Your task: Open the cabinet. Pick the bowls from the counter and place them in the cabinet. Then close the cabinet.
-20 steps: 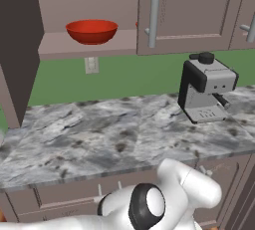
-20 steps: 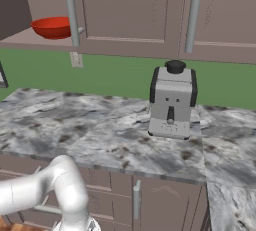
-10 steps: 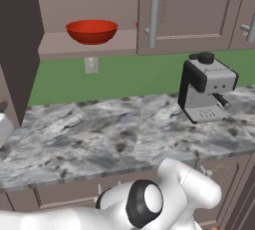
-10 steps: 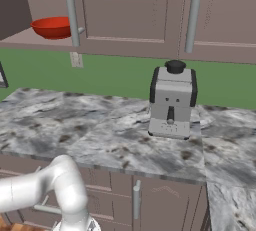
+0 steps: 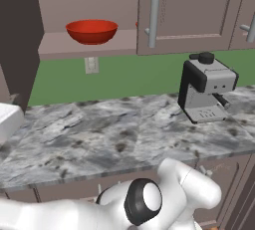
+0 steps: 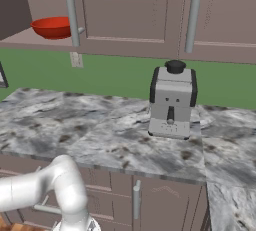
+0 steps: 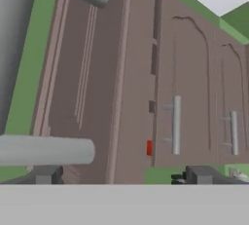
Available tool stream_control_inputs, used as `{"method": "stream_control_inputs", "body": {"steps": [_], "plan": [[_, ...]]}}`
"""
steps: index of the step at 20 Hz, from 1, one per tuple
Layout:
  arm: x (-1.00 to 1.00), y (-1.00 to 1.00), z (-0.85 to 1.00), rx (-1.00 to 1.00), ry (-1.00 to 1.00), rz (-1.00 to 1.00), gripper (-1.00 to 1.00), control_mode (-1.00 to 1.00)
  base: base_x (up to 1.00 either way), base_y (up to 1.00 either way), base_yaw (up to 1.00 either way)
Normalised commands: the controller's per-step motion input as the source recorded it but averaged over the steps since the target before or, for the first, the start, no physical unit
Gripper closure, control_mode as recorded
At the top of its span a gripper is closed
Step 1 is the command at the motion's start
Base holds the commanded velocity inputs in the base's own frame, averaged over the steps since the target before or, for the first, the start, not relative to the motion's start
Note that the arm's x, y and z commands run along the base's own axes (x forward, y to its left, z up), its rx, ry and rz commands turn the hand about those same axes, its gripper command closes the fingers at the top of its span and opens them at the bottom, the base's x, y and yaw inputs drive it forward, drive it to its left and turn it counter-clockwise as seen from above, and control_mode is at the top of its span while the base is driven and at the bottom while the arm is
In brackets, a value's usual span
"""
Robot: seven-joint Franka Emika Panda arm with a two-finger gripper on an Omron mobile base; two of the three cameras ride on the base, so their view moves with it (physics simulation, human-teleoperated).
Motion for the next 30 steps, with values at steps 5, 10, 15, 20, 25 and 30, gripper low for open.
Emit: {"method": "stream_control_inputs", "body": {"steps": [5,10,15,20,25,30], "plan": [[0.45,-0.5,-0.2,0.04,0.0,0.0,-1.0,-1.0,0.0,0.0,0.0],[0.34,-0.63,-0.25,0.04,0.0,0.0,-1.0,-1.0,0.0,0.0,0.0],[0.11,-0.69,-0.08,0.02,0.0,0.0,-1.0,-1.0,0.0,0.0,0.0],[0.15,-0.59,-0.05,0.0,-0.01,0.0,-1.0,-1.0,0.0,0.0,0.0],[0.26,-0.51,-0.15,0.0,-0.02,0.0,-1.0,-1.0,0.0,0.0,0.0],[0.21,-0.47,-0.19,0.0,-0.03,0.0,-1.0,-1.0,0.0,0.0,0.0]]}}
